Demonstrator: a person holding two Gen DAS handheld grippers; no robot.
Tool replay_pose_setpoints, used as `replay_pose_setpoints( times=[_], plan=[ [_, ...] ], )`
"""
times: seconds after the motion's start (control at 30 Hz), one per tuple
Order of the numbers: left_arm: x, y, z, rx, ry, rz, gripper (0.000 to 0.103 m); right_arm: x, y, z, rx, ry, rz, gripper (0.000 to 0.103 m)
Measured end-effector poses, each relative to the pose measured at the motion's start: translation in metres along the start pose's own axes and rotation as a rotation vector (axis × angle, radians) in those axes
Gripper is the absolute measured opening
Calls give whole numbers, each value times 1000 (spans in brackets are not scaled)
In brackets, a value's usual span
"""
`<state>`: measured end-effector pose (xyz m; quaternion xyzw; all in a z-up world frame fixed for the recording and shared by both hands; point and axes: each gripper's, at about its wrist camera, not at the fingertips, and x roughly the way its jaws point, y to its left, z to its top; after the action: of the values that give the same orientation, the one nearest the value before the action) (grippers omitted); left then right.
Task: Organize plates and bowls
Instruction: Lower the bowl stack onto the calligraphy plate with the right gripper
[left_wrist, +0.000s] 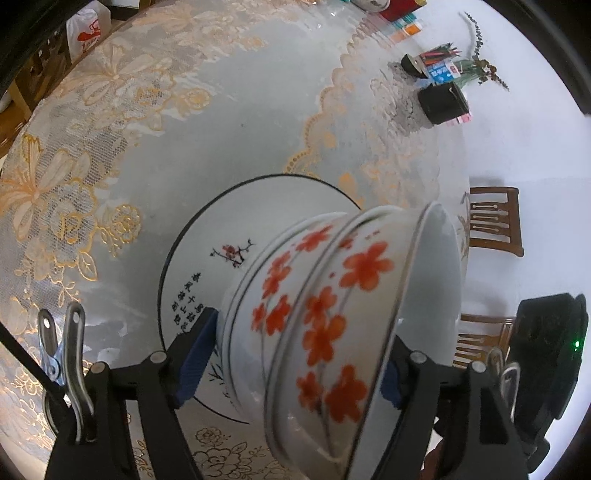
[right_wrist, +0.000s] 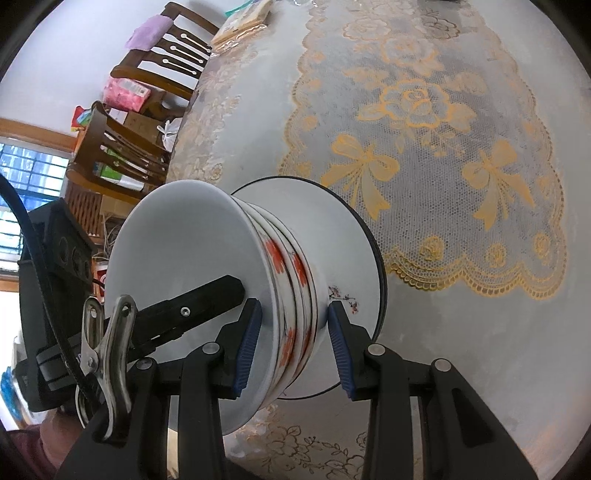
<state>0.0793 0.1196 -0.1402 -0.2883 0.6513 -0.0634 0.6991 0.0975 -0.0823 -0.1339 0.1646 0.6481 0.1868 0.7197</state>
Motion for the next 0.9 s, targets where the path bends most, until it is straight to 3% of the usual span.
replay_pose_setpoints(
  times=[0.37, 0.6, 0.9],
  plan=[
    [-11, 11, -7, -35, -23, -38, 81, -5, 9, -4, -9, -6, -53, 38],
    [-34, 1, -6, 37, -89, 29, 81, -11, 13, -6, -12, -16, -72, 38],
    [-41, -3, -10, 102, -109, 84, 81, -19, 20, -9, -26, -30, -103, 38]
  ],
)
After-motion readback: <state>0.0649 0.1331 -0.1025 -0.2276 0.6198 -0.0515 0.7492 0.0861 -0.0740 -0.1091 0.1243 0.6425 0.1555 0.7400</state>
